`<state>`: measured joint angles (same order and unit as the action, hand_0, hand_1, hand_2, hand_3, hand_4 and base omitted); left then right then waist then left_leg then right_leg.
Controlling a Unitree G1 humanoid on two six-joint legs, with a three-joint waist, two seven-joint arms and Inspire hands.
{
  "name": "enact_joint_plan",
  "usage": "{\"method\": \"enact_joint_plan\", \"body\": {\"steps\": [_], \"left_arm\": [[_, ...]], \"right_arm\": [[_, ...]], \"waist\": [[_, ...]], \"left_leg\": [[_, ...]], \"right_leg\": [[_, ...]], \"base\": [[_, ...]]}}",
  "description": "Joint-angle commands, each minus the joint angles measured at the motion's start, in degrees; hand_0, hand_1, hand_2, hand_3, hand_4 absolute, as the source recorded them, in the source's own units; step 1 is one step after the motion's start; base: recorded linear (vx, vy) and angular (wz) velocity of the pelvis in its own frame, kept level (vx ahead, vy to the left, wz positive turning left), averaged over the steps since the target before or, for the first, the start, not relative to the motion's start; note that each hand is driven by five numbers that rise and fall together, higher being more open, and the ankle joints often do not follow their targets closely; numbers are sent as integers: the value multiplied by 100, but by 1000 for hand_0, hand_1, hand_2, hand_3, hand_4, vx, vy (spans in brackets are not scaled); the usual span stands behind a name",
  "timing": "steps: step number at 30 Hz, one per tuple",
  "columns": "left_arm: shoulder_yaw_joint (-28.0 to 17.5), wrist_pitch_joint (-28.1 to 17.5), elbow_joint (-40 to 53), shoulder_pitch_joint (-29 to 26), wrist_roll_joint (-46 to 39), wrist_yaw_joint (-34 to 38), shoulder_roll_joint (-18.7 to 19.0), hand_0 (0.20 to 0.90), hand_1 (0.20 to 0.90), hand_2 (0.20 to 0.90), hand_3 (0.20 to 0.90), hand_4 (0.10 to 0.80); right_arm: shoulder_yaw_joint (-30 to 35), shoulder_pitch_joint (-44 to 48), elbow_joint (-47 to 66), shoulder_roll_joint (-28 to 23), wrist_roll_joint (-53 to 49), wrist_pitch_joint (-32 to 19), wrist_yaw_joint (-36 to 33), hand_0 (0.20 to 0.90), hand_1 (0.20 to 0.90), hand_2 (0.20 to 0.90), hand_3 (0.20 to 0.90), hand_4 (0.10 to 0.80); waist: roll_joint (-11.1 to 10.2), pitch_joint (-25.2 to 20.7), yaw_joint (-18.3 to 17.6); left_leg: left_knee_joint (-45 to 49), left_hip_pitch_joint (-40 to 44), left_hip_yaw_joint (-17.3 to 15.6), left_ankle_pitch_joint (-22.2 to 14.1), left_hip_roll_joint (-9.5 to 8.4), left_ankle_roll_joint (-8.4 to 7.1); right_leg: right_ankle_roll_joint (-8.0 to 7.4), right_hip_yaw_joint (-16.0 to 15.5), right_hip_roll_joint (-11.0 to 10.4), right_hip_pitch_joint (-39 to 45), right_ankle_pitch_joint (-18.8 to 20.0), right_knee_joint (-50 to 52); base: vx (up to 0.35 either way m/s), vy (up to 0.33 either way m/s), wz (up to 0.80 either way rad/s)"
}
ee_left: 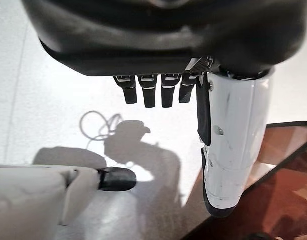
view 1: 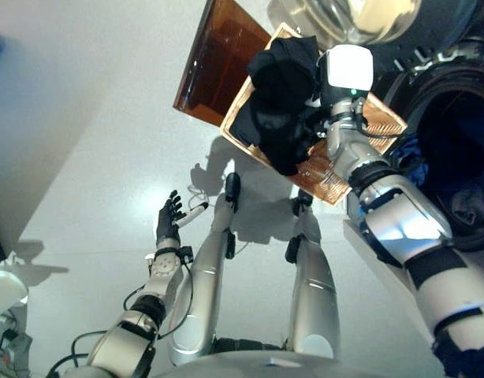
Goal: Pick up the clothes and place them into the washing machine
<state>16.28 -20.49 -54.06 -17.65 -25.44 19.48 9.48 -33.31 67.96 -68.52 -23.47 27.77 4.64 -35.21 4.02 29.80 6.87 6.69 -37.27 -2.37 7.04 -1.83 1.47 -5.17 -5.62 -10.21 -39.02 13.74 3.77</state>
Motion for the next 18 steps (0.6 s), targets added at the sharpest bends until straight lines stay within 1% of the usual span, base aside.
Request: {"method": "enact_joint_plan", "body": {"steps": [1,3,5,6,7,9,12,17,18], "left_arm": [[-226,-185,-265,281,27,250,141,900,900,900,900,800],[-262,-179,-338,314,56,263,126,900,900,900,900,800],[-334,-143,-453,331,61,267,104,900,900,900,900,800],[-343,-143,-466,351,82,268,108,900,900,900,900,800],[-392,-123,-504,420,113,263,92,900,900,900,900,800],[-420,-114,-531,456,144,271,96,900,900,900,900,800],[-521,-80,-593,558,281,284,89,900,900,900,900,800],[-585,-50,-671,615,364,285,75,900,900,900,900,800],[-620,-53,-687,639,390,294,81,900,900,900,900,800]], "right_arm": [[221,513,674,-180,-528,-477,-601,200,200,200,200,300],[448,286,837,-98,-880,-674,-634,200,200,200,200,300],[822,-28,1153,-2,-1460,-966,-642,200,200,200,200,300],[850,-118,1240,-8,-1519,-1003,-632,200,200,200,200,300],[1061,-441,1535,46,-1763,-1186,-635,200,200,200,200,300],[1091,-585,1674,28,-1793,-1215,-610,200,200,200,200,300],[1330,-1134,2181,144,-2001,-1445,-547,200,200,200,200,300],[1469,-1534,2423,277,-2248,-1614,-434,200,200,200,200,300],[1566,-1736,2511,366,-2460,-1739,-393,200,200,200,200,300]], "waist": [[78,-75,-111],[64,-132,-144],[36,-157,-199],[31,-185,-211],[20,-216,-248],[21,-249,-265],[19,-307,-321],[5,-405,-348],[1,-421,-365]], "left_leg": [[-228,175,-60,-15,-126,-372],[-221,236,-81,-39,-126,-359],[-193,345,-108,-99,-124,-337],[-189,350,-113,-102,-121,-328],[-178,463,-137,-144,-126,-313],[-188,489,-145,-142,-127,-306],[-182,645,-171,-197,-121,-283],[-166,725,-204,-227,-131,-265],[-151,790,-219,-263,-129,-258]], "right_leg": [[-78,80,7,237,-581,613],[-77,94,9,301,-576,598],[-76,112,7,403,-602,612],[-75,119,2,403,-588,604],[-73,133,1,523,-620,594],[-75,138,-2,547,-610,575],[-76,158,-4,714,-643,555],[-78,170,-4,799,-640,523],[-82,175,-2,865,-659,520]], "base": [[24,12,-5],[32,18,-4],[17,7,-1],[48,10,-3],[48,11,-4],[30,11,-4],[38,16,-8],[22,8,-10],[21,8,-6]]}}
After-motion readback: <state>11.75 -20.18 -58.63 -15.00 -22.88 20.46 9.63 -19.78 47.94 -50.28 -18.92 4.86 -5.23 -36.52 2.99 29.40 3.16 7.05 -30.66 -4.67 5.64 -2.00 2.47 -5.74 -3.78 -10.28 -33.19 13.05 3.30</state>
